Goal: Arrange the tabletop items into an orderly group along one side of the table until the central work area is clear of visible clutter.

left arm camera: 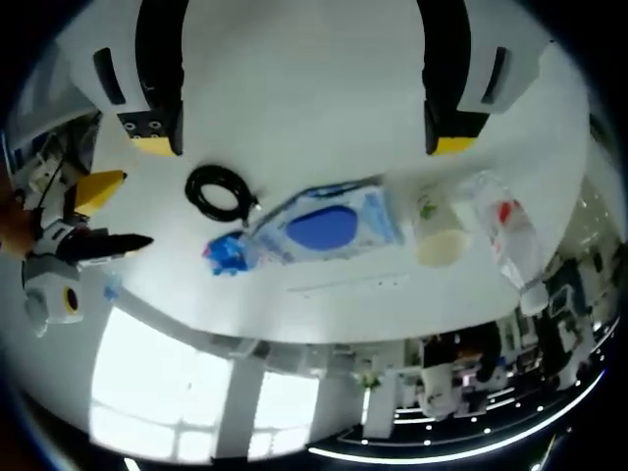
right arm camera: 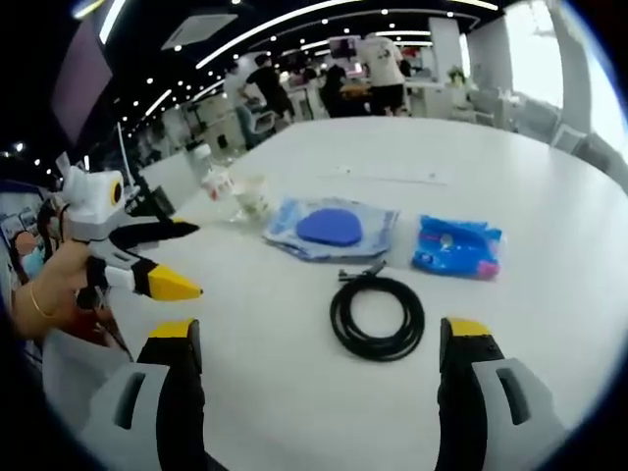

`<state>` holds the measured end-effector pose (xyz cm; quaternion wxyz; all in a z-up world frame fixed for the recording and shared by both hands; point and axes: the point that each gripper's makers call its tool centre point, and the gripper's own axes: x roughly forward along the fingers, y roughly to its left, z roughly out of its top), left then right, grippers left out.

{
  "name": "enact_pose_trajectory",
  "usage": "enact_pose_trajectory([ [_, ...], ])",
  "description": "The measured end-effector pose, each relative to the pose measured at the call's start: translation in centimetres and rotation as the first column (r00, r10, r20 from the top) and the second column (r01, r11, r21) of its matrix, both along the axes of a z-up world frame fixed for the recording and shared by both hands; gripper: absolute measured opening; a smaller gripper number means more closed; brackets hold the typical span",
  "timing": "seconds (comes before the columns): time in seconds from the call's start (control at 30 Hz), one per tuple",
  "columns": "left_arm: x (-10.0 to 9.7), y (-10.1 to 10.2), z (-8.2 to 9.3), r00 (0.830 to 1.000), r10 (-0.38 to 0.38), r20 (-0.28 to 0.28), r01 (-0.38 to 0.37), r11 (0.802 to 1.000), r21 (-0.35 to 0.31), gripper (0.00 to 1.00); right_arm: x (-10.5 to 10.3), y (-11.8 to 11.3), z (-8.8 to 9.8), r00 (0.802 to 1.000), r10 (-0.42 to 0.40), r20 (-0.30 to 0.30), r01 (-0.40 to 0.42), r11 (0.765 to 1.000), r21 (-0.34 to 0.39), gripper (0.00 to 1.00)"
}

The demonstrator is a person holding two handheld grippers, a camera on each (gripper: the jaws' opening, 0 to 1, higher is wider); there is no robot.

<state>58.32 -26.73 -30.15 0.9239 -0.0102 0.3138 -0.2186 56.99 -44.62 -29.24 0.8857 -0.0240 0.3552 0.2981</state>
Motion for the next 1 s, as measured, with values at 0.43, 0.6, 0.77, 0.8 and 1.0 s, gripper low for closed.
enact_pose_trajectory([
  [0.43,-2.1,0.5,0.8,1.0,-0.018,-0.002,0.018,1.0,0.011,0.99,-1.6,0.0,0.2,1.0,0.014,0.003,-0.014,1.0,-0.021,0.99],
  [0.6,-2.7,0.9,0.9,1.0,-0.026,-0.004,0.026,1.0,0.018,0.99,-2.2,0.2,0.6,1.0,0.025,0.009,-0.024,0.999,-0.022,0.99],
  [0.77,-3.4,1.4,1.3,1.0,-0.018,0.0,0.018,1.0,0.021,0.99,-2.8,0.5,1.1,0.999,0.042,0.02,-0.041,0.999,-0.021,0.99],
  [0.8,-3.6,1.5,1.4,1.0,-0.017,0.003,0.017,1.0,0.02,0.99,-2.9,0.5,1.2,0.999,0.042,0.02,-0.042,0.999,-0.022,0.99],
  [1.0,-4.6,1.9,2.0,1.0,-0.012,0.011,0.012,1.0,0.024,0.99,-3.9,0.6,1.4,0.998,0.065,0.025,-0.064,0.997,-0.038,0.99],
])
